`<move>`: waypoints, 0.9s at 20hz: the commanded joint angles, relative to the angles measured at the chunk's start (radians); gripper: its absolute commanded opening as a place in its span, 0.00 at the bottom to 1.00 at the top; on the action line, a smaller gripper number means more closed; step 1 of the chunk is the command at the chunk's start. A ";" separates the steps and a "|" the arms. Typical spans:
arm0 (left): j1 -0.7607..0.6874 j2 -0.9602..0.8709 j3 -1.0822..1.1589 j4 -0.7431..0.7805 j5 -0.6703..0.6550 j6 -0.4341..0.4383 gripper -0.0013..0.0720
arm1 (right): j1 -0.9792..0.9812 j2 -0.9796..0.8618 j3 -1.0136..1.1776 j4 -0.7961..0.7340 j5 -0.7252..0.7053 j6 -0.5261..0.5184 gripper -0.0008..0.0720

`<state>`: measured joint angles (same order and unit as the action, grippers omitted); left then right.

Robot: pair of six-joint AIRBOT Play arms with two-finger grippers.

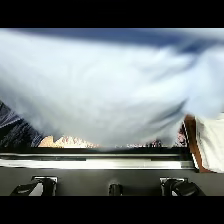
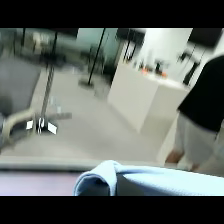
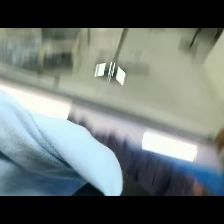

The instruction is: Fold the shirts.

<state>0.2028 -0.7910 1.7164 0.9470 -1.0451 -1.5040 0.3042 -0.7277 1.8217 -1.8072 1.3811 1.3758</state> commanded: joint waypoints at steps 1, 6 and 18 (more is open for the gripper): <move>0.002 -0.044 -0.265 0.002 -0.043 0.082 0.05 | 0.000 -0.163 -0.067 -0.010 0.339 -0.003 0.10; 0.002 -0.312 -0.518 0.002 0.044 0.147 0.05 | -0.001 -0.553 -0.247 0.045 -0.143 0.145 0.10; 0.007 -0.711 -0.474 -0.034 0.064 0.159 0.86 | -0.023 -0.960 -0.208 0.294 -0.405 0.065 0.62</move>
<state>0.1978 -1.4727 1.2148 0.9100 -0.9348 -1.3533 0.2974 -1.6714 1.5890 -1.5574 0.9680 1.5444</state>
